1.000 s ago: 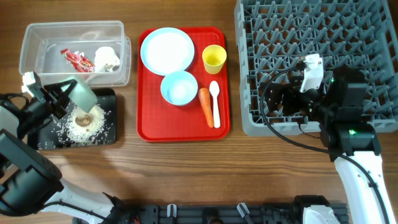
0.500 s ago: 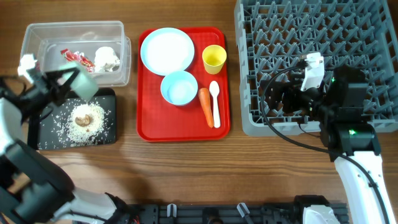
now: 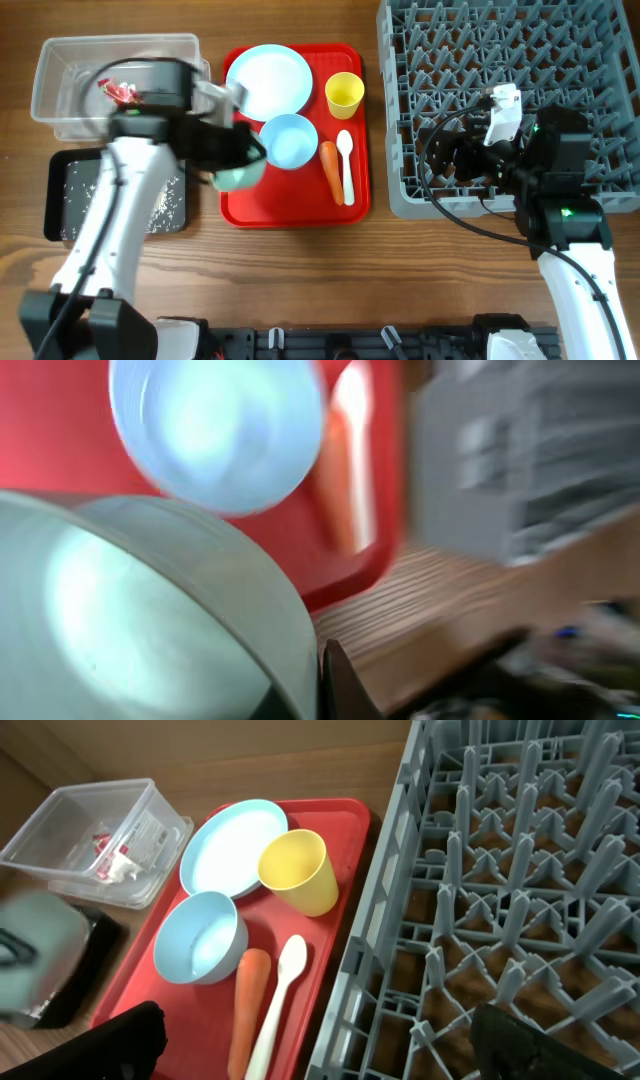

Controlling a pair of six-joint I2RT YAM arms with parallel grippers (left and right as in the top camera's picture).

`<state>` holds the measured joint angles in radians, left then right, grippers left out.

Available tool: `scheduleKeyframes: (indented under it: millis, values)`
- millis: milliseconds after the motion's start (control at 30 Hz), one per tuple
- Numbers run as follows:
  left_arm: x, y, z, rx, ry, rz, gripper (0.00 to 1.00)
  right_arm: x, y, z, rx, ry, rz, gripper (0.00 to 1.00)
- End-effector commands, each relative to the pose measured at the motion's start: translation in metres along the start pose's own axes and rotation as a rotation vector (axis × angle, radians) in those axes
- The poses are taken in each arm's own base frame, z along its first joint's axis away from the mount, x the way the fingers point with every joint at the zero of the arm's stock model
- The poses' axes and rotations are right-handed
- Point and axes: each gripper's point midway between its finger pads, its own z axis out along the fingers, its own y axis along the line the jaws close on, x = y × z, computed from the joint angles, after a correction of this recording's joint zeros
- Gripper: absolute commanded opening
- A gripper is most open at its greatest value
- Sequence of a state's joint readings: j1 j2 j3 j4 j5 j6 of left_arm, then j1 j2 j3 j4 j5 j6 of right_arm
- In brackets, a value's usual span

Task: Sort waste into correct bins and load items into the dishwasher rack
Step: 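Place the emptied green bowl back on the red tray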

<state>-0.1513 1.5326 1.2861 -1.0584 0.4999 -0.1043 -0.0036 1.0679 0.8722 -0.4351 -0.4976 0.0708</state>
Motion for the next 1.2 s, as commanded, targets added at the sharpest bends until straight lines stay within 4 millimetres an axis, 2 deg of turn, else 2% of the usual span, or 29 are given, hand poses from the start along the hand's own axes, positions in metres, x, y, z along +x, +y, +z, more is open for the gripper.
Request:
scheduleKeyframes:
  millis: [0,133,233,500,733,767,867,933,1167]
  values:
    - [0.01,0.026,0.015,-0.338,-0.001,-0.024,0.04,-0.007,0.004,-0.002,-0.018,-0.009,0.007,1.0]
    - [0.026,0.023,0.03,-0.425,0.019,0.013,0.04,-0.006,0.004,-0.002,-0.018,-0.003,0.009,1.0]
    - [0.036,0.027,0.041,-0.468,0.033,0.048,0.04,-0.005,0.004,-0.002,-0.017,-0.001,0.011,1.0]
    - [0.038,0.045,0.089,-0.46,-0.069,0.087,0.04,-0.003,0.004,-0.002,-0.017,0.006,0.015,1.0]
    - [0.043,0.051,0.097,-0.459,-0.071,0.088,0.04,-0.002,0.004,-0.002,-0.017,0.011,0.016,1.0]
    - [0.043,0.051,0.097,-0.459,-0.071,0.088,0.09,-0.003,0.004,-0.002,-0.017,0.01,0.015,1.0]
    - [0.04,0.05,0.097,-0.454,-0.082,0.09,0.34,-0.002,0.004,-0.002,-0.016,0.011,0.015,1.0]
    - [0.039,0.049,0.098,-0.45,-0.088,0.091,0.42,-0.002,0.004,-0.002,-0.017,0.011,0.015,1.0]
    - [0.032,0.042,0.098,-0.417,-0.114,0.095,0.45,-0.002,0.004,-0.002,-0.017,0.01,0.014,1.0]
